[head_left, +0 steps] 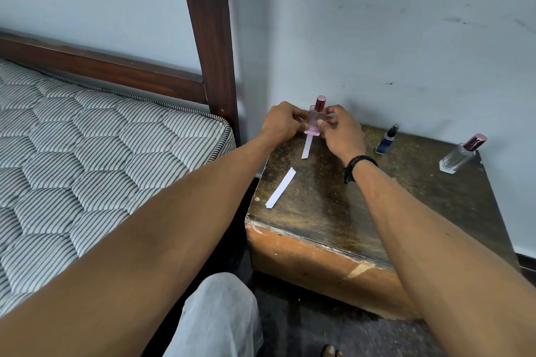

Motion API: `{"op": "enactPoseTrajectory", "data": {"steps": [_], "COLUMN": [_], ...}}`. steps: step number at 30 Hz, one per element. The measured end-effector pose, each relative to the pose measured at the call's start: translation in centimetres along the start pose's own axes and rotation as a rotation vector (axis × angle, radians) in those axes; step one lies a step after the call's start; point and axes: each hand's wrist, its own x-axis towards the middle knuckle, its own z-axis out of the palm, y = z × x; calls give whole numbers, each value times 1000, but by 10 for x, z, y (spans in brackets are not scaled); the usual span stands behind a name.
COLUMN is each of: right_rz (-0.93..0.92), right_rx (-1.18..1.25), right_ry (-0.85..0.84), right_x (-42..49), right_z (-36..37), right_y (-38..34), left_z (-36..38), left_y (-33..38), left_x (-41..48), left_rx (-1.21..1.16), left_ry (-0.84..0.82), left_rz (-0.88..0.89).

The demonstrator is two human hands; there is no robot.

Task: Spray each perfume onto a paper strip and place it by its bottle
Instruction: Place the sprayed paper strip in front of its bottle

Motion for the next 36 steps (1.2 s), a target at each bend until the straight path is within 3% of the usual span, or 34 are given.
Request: {"op": "enactPoseTrajectory", "data": {"steps": [11, 16, 20, 27, 33, 36], "right_rz": [51, 103, 54, 18, 4, -9], "right_rx": [91, 226, 161, 30, -115, -118], "right_ry": [11, 23, 32, -111, -438, -506], "right_x": [-11, -40, -74, -127, -139, -150], "right_z": [-3, -9, -15, -34, -49, -58], "right_y": [3, 6, 12, 19, -1, -7], "left_z": [-3, -1, 6, 11, 1, -5], "left_y": [-1, 1, -6, -1, 6, 7], "left_x": [-7, -39, -83, -130, -153, -165], "left_rx": [-39, -189, -263, -229, -131, -101], "left_ry": [-10, 85, 168, 169, 130, 93], "left_rz": [-16, -114, -215, -177, -213, -246]}}
